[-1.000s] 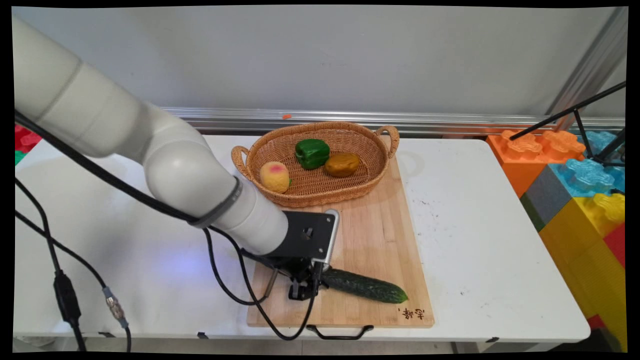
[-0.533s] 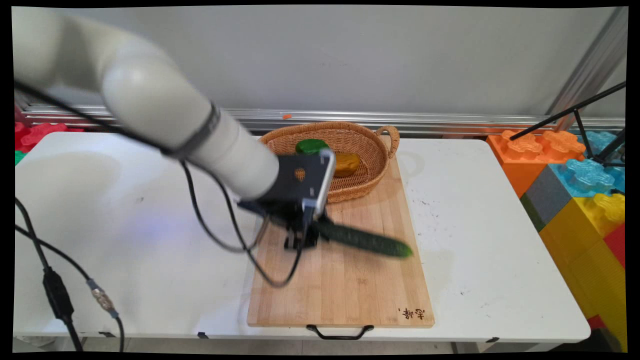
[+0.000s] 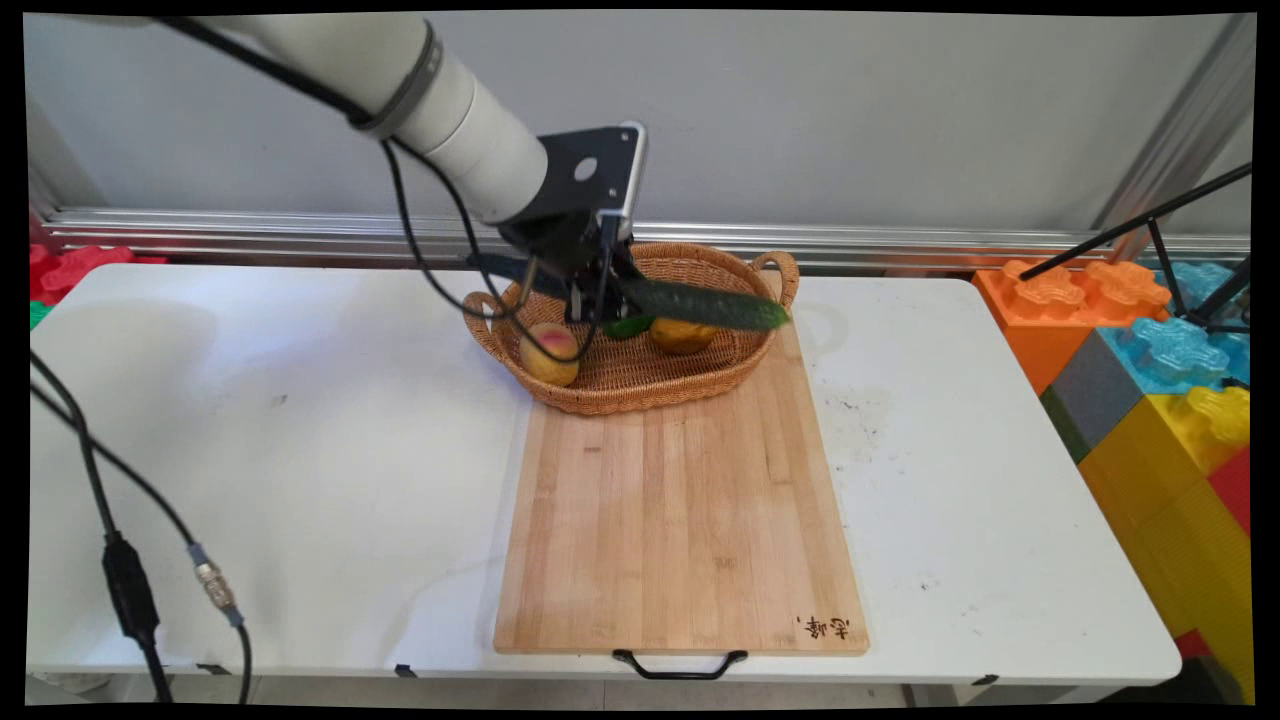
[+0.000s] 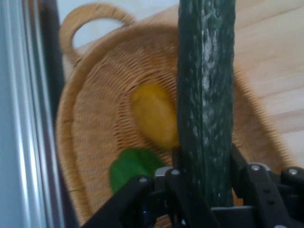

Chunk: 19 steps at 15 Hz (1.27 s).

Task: Place the picked object in the vegetable basket

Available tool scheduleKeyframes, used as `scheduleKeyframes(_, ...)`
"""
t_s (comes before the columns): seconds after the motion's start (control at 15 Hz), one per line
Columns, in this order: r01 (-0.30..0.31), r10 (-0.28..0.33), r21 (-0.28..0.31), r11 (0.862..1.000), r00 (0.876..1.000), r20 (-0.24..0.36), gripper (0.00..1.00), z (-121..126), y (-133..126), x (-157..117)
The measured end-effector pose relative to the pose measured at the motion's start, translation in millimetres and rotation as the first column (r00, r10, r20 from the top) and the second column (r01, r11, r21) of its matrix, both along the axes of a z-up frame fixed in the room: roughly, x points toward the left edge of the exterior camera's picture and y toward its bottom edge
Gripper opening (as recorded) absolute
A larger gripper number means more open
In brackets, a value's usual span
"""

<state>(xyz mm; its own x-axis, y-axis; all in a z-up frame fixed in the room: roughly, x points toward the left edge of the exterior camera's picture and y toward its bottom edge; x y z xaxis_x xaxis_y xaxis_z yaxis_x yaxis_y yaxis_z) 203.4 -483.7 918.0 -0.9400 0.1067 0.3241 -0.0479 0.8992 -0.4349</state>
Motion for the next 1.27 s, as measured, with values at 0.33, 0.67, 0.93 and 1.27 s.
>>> scheduleKeyframes(0.33, -0.016, 0.016, 0.029, 0.999, 1.0, 0.012, 0.0, -34, -51, 13)
scheduleKeyframes(0.67, 0.002, -0.002, 0.086, 0.996, 1.0, 0.0, 0.0, -74, -75, 8)
scheduleKeyframes(0.93, 0.028, -0.029, 0.092, 0.995, 1.0, 0.004, 1.0, -87, -86, 5)
scheduleKeyframes(1.27, 0.049, -0.051, 0.097, 0.994, 0.999, 0.016, 1.0, -86, -92, 7)
